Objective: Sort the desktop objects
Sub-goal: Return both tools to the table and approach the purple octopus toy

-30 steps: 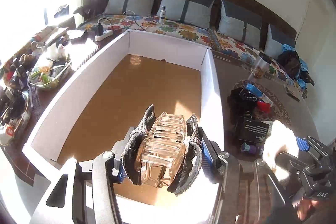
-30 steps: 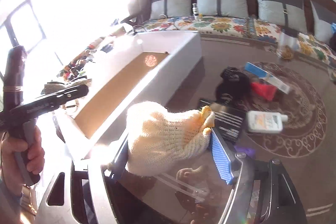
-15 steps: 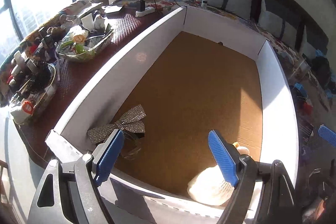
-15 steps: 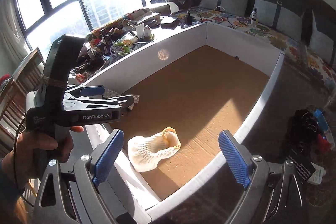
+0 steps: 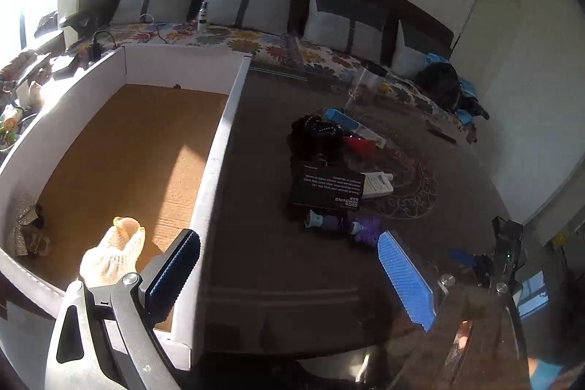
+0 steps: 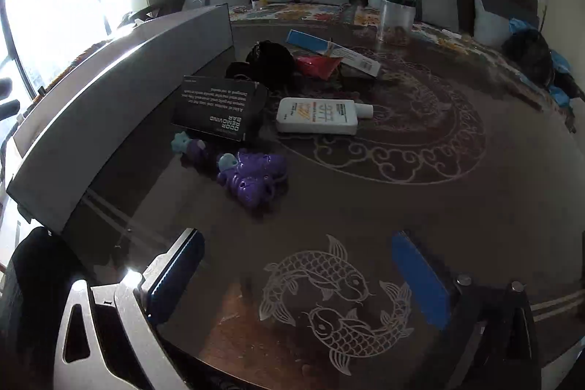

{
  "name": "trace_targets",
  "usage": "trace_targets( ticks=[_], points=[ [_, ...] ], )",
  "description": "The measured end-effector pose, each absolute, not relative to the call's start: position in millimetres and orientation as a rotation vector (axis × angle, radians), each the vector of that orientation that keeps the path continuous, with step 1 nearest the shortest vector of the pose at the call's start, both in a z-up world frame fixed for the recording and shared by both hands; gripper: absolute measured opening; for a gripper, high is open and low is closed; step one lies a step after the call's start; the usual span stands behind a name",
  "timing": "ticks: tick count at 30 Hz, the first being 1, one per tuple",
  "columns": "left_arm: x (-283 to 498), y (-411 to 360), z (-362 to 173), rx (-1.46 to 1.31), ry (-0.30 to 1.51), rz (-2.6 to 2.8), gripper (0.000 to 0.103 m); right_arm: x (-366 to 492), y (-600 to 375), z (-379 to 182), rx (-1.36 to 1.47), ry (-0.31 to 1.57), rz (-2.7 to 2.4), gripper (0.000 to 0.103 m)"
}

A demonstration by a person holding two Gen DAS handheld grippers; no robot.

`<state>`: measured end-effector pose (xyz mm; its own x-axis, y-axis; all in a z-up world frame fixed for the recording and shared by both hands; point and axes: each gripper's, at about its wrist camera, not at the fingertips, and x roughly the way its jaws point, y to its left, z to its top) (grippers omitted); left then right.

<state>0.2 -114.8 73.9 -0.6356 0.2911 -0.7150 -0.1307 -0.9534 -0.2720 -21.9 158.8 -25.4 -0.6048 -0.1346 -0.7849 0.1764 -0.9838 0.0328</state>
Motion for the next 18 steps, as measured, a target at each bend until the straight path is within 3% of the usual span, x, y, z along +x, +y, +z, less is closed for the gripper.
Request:
trace_targets(
  ticks=[4,10,18],
  points=[
    [-13.1,-48.6,31.9,-1.326,-0.223,2.55,0.099,-24.2,203.1,-31.6,1.466,-0.254,-2.672,0.103],
    [-28.0,-0.7,-20.9,-1.442,-0.148,2.579,0.099,-26.8,202.4,-48.4,1.566,-0.22,-2.657,0.103],
    [-26.0,-14.3,-55.0,-1.494,-0.033,2.687,0.099,-27.1,201.8,-55.5,1.572,-0.174,-2.685,0.103]
  ],
)
